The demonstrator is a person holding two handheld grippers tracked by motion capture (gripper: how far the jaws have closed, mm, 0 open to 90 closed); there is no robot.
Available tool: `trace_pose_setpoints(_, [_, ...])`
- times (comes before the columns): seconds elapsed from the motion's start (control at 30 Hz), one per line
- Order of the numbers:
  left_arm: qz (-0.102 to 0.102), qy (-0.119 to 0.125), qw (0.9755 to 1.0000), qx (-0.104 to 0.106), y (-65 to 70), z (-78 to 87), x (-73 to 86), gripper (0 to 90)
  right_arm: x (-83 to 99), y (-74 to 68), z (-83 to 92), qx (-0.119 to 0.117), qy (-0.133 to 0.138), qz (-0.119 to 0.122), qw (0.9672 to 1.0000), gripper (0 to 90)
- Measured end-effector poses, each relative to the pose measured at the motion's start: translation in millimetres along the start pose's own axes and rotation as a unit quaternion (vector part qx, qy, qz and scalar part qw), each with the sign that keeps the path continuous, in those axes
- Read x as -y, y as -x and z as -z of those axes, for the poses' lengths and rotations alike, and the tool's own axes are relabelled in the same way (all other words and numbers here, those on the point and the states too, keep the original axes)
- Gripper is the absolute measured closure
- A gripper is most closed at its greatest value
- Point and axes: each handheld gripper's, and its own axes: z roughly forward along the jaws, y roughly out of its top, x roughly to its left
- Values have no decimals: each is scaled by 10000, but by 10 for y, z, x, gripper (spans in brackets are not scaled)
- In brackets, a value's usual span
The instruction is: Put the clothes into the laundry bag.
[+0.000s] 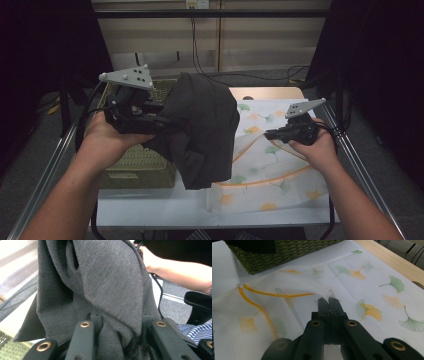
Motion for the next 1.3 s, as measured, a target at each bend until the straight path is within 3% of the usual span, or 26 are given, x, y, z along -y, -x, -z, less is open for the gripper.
trace_pose_setpoints(0.17, [9, 30, 9999, 146, 48, -59, -27, 683, 5, 7, -35, -21, -8, -9, 10000, 900])
trace_pose_setpoints(0.73, [-301, -113, 9970, 705, 249, -448, -24, 681, 3, 21, -38, 53, 58, -63, 9999, 900])
trace_pose_setpoints(0.93, [-337, -125, 9967, 728, 276, -603, 9, 680, 9, 22, -30, 76, 82, -32, 9999, 900])
trace_pose_setpoints(1.3, [-361, -214, 9944, 973, 329, -889, 87, 679, 10, 25, -16, 124, 119, -29, 9998, 900])
